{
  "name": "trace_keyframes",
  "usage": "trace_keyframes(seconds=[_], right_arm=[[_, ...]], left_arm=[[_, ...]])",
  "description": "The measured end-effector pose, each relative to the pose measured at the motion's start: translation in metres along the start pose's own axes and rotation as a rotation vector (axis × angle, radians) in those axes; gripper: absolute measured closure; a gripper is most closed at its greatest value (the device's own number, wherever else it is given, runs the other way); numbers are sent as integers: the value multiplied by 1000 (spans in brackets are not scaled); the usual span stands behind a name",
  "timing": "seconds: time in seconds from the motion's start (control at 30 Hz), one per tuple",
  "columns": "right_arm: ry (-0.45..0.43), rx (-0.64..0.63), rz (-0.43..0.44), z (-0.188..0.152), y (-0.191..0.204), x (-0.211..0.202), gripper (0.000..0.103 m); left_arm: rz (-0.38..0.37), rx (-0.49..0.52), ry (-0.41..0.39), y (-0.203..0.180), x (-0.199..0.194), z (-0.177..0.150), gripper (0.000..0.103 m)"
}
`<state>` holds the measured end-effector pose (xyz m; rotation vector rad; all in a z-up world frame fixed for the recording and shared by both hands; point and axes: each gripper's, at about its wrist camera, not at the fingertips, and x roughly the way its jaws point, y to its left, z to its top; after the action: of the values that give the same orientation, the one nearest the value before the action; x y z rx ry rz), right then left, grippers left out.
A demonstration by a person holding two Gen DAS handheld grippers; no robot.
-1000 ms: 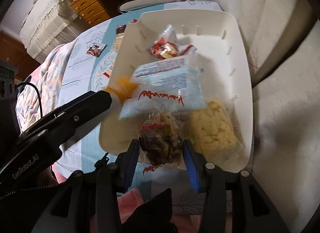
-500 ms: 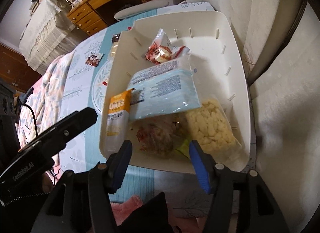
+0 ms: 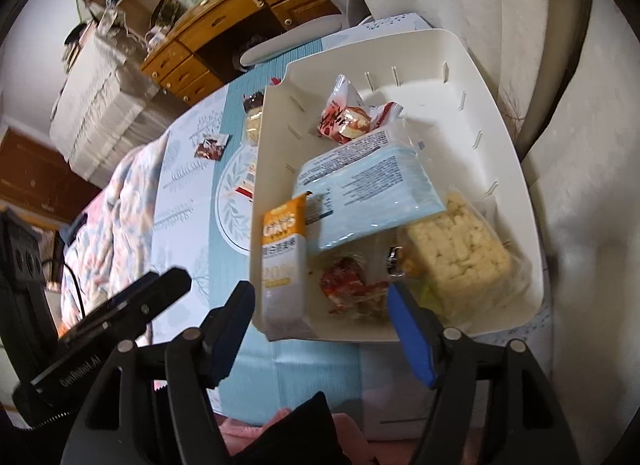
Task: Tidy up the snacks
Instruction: 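Lower the OATS bar and nut bag into the tray and open both tools, then move both tools back over the table toward the remaining snack packs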
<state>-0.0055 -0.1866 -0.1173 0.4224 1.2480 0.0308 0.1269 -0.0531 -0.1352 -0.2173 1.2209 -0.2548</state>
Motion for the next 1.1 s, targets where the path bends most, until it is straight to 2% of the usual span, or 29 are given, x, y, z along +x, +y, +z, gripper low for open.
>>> trace_keyframes(seconds=[0.33, 0.6, 0.87, 1.1], right_arm=[[-86, 141, -8, -15, 32, 0, 34], [-157, 266, -48, -37, 80, 11, 34], [-220, 335, -106, -54, 131, 30, 34], [-257, 370, -166, -59, 168, 52, 34]], left_arm=[[17, 50, 13, 57, -23, 2, 24], [16, 156, 29, 109, -44, 15, 24], [0, 229, 53, 168, -51, 48, 24], [-17, 252, 84, 208, -41, 84, 24]])
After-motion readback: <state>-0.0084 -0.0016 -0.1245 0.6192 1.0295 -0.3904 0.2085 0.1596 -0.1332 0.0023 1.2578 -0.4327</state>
